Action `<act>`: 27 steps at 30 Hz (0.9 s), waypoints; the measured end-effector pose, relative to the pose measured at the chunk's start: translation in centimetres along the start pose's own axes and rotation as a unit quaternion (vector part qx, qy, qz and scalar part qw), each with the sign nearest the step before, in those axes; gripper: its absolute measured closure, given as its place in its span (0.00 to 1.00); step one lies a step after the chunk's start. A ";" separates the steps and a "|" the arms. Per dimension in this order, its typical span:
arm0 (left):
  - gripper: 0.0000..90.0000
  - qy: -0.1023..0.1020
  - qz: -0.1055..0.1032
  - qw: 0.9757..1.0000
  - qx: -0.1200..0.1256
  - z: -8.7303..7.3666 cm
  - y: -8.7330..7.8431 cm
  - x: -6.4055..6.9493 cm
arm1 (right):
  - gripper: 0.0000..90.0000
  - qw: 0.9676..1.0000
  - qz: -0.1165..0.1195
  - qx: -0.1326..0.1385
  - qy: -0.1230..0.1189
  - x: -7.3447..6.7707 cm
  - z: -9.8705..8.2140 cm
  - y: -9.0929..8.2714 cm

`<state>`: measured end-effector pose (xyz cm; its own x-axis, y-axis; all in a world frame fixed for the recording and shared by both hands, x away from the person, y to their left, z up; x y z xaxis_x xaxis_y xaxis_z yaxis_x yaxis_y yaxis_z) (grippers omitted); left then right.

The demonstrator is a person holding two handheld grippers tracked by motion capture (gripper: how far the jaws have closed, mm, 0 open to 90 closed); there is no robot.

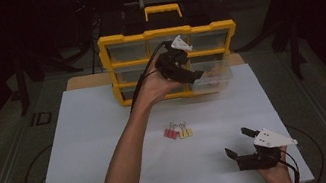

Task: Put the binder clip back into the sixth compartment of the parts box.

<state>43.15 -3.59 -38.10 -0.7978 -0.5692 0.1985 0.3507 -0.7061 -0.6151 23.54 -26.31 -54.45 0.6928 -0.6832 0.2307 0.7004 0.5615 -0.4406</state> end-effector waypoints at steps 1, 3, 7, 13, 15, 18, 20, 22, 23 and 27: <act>0.34 0.003 0.002 1.000 -0.001 -0.3 -0.1 -0.1 | 0.08 1.000 0.000 0.000 0.000 0.0 0.0 0.0; 0.24 0.004 0.008 1.000 -0.002 -0.7 -0.3 -0.2 | 0.08 1.000 -0.001 0.000 0.001 0.0 0.0 0.0; 0.16 0.002 0.026 1.000 -0.011 -2.6 -0.9 -1.0 | 0.08 1.000 -0.001 0.000 0.002 0.1 0.0 0.0; 0.14 0.001 0.025 1.000 -0.019 -4.9 -1.3 -1.6 | 0.08 1.000 -0.001 -0.002 0.000 0.0 0.0 0.0; 0.14 0.000 0.027 0.999 -0.020 -5.3 -1.3 -1.7 | 0.08 1.000 0.000 -0.003 0.000 0.0 0.0 0.0; 0.15 -0.003 0.025 0.999 -0.025 -6.7 -1.2 -2.0 | 0.08 1.000 0.000 -0.002 -0.002 0.0 0.0 0.1; 0.17 0.001 0.024 0.999 -0.030 -7.3 -1.1 -2.0 | 0.08 1.000 0.001 -0.003 -0.002 0.0 0.0 0.1; 0.18 0.004 0.024 0.999 -0.035 -8.0 -1.0 -1.9 | 0.08 1.000 0.001 -0.002 -0.002 0.0 0.0 0.1; 0.18 0.008 0.026 0.999 -0.039 -8.3 -0.9 -1.9 | 0.08 1.000 0.001 -0.003 -0.001 0.0 0.0 0.1; 0.19 0.005 0.022 0.999 -0.043 -9.3 -0.6 -1.9 | 0.08 1.000 0.001 -0.003 -0.001 0.0 0.0 0.2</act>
<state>39.90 1.82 -45.22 -0.7880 -0.5939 0.1623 0.3425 -0.6419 -0.6860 23.63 -26.19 -54.56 0.6949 -0.6806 0.2320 0.6979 0.5605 -0.4459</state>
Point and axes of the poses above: each handheld gripper's, and its own axes: y roughly forward along the jaws, z roughly out of its top, x roughly to its right, the point moved 3 cm from there along y, roughly forward along the jaws, and after that the axes turned 15 degrees about -y, right-handed, at the moved point
